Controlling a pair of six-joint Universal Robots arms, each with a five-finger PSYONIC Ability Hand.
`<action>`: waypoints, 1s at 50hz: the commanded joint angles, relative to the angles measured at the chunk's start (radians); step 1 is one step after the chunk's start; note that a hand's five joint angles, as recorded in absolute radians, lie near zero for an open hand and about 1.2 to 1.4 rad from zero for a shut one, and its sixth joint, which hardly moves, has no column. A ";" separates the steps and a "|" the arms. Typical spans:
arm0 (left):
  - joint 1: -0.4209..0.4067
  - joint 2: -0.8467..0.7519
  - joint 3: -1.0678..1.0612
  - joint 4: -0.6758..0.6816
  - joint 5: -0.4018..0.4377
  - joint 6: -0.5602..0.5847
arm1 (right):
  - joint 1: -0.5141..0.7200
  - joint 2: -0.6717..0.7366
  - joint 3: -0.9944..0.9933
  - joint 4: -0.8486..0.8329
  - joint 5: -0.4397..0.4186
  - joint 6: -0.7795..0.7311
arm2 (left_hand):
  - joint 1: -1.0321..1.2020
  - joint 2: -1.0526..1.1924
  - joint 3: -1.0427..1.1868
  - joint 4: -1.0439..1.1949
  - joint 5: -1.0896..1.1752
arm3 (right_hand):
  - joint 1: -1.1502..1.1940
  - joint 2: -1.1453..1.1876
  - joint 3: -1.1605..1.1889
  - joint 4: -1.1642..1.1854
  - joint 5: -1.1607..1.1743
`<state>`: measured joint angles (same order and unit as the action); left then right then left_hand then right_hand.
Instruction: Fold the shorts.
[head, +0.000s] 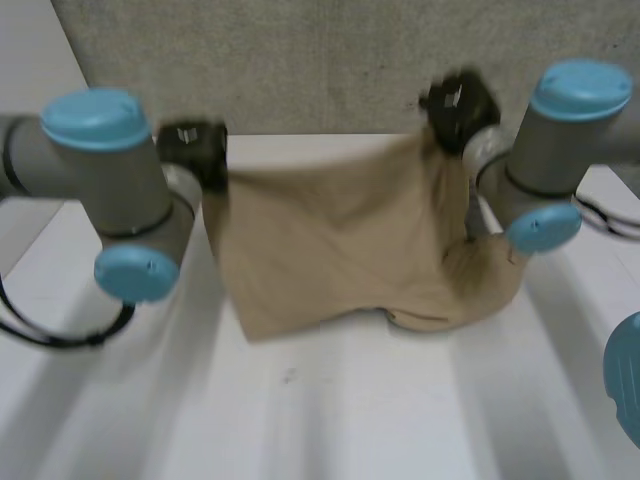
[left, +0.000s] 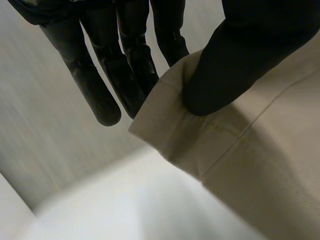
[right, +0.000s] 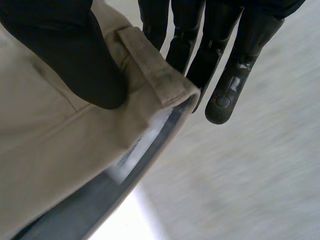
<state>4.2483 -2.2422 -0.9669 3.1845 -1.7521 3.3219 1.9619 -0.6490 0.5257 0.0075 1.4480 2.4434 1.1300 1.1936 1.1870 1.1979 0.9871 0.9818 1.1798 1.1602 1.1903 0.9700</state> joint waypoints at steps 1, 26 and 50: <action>0.004 0.033 0.191 0.192 0.000 0.074 | 0.003 -0.106 -0.101 -0.201 0.025 0.012 | 0.266 0.203 0.209 0.198 0.235 | 0.414 0.216 0.236 0.206 0.252; -0.051 0.723 -0.237 0.069 0.062 0.079 | -0.009 -0.731 0.384 0.114 -0.020 0.203 | 0.266 0.203 0.209 0.198 0.235 | 0.414 0.216 0.236 0.206 0.252; 0.039 0.309 -0.064 0.035 0.066 0.106 | 0.003 -0.505 0.343 0.134 -0.002 0.261 | 0.266 0.203 0.209 0.198 0.235 | 0.414 0.216 0.236 0.206 0.252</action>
<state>4.2350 -1.6938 -1.0849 3.2118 -1.6877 3.4046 1.9585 -1.3349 0.9057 0.1676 1.4388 2.6759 1.1309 1.1973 1.1924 1.1985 0.9871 0.9818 1.1798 1.1727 1.1913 0.9761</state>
